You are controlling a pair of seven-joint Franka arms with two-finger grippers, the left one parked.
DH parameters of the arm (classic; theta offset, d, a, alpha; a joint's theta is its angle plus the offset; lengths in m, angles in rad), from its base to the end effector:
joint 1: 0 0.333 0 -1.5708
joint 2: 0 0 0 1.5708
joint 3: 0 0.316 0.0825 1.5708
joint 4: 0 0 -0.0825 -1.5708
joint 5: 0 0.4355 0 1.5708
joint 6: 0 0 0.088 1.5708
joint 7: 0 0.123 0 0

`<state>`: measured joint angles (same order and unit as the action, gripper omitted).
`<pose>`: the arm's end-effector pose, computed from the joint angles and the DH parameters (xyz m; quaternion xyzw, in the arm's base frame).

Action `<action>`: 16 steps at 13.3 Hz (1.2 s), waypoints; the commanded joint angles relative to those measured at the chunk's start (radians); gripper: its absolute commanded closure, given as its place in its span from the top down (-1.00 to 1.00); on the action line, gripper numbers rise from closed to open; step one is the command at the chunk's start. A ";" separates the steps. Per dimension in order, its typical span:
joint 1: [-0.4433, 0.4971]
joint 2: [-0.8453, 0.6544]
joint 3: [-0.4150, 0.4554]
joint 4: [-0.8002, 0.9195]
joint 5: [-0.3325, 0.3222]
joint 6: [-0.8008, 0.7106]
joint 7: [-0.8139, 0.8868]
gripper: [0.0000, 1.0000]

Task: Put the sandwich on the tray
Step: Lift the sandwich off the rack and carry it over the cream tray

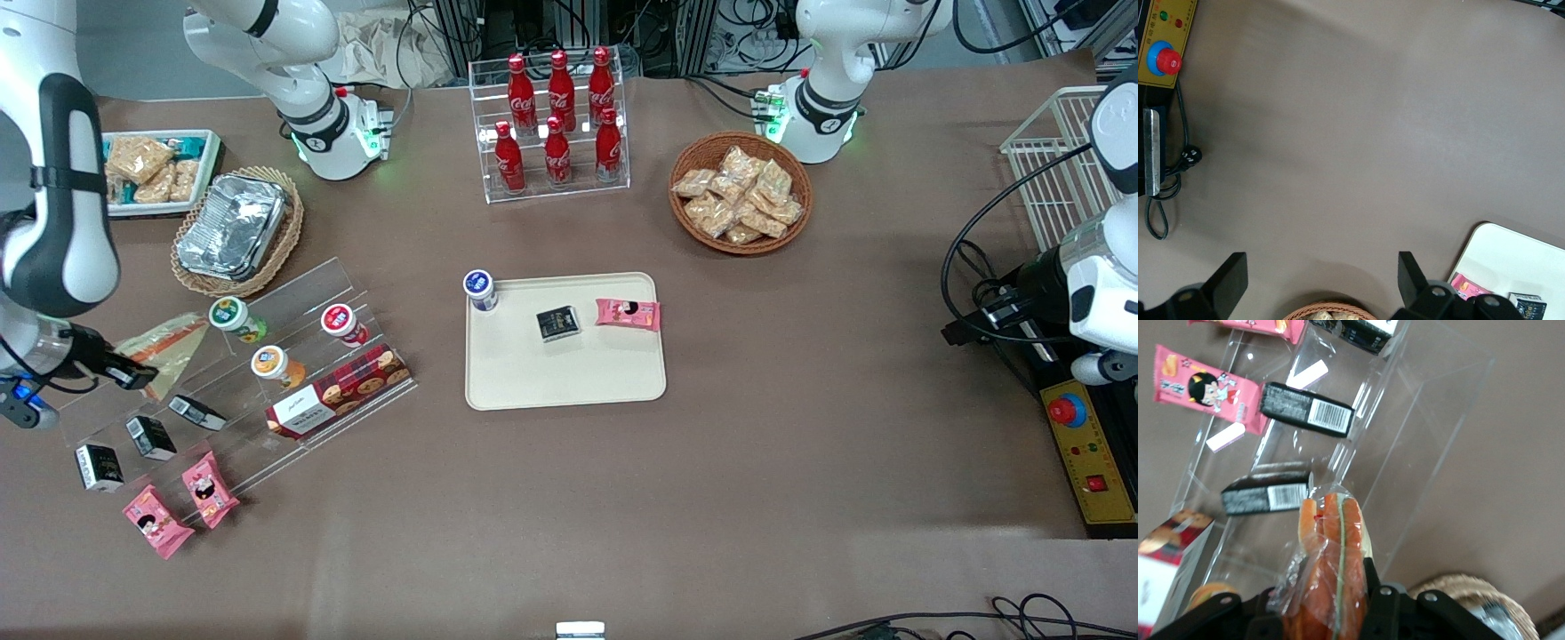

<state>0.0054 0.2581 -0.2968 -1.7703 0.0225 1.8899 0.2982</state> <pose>0.6328 -0.1783 0.3720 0.9540 -0.2917 -0.0634 0.0274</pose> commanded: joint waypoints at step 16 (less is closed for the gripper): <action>0.689 0.084 0.011 0.244 0.129 -0.165 1.166 -1.00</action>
<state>0.6240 0.2819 -0.2678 -1.5424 0.1199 1.6654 1.3325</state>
